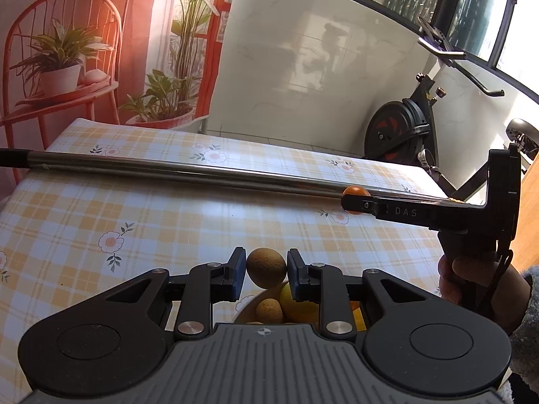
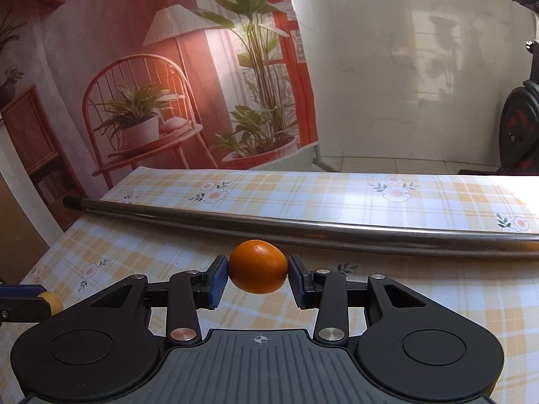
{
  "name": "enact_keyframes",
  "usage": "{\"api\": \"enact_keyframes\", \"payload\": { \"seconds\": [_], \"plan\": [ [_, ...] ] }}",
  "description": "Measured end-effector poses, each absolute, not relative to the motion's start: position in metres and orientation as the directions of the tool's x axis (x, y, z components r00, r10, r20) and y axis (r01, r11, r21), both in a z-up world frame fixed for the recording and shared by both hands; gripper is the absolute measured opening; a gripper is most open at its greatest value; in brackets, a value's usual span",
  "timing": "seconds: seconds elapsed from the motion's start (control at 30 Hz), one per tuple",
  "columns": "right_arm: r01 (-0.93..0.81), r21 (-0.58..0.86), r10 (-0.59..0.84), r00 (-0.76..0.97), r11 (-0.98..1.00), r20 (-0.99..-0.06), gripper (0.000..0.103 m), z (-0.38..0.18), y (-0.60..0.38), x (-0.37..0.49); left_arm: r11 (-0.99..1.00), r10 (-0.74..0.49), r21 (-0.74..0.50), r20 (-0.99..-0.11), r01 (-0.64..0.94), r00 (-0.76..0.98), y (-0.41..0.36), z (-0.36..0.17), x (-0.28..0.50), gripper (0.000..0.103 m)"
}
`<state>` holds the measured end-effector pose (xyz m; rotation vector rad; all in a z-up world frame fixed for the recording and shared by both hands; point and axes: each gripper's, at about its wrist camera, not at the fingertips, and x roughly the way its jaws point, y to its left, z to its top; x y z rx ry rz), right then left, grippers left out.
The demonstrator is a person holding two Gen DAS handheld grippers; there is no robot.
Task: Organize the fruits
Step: 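Grasp the brown kiwi with the left gripper while the right gripper grasps the mandarin, then lower the mandarin onto the plate with the right gripper while the left lowers the kiwi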
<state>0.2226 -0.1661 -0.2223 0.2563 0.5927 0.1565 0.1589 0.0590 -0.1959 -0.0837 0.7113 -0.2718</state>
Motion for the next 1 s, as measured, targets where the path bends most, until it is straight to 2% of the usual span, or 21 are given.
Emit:
{"api": "enact_keyframes", "payload": {
  "seconds": [0.5, 0.7, 1.0],
  "plan": [
    [-0.140, 0.249, 0.249, 0.837, 0.958, -0.488, 0.036, -0.198, -0.122, 0.112, 0.945, -0.321, -0.179, -0.651, 0.273, 0.687, 0.059, -0.200, 0.113, 0.028],
    [-0.129, 0.293, 0.262, 0.839, 0.947, -0.477, 0.036, -0.192, -0.116, 0.079, 0.939, -0.335, -0.176, -0.657, 0.295, 0.676, 0.055, -0.203, 0.098, 0.028],
    [-0.140, 0.284, 0.273, 0.817, 0.948, -0.508, 0.036, -0.198, -0.103, 0.056, 0.929, -0.362, -0.206, -0.676, 0.308, 0.642, 0.054, -0.212, 0.090, 0.028]
  ]
}}
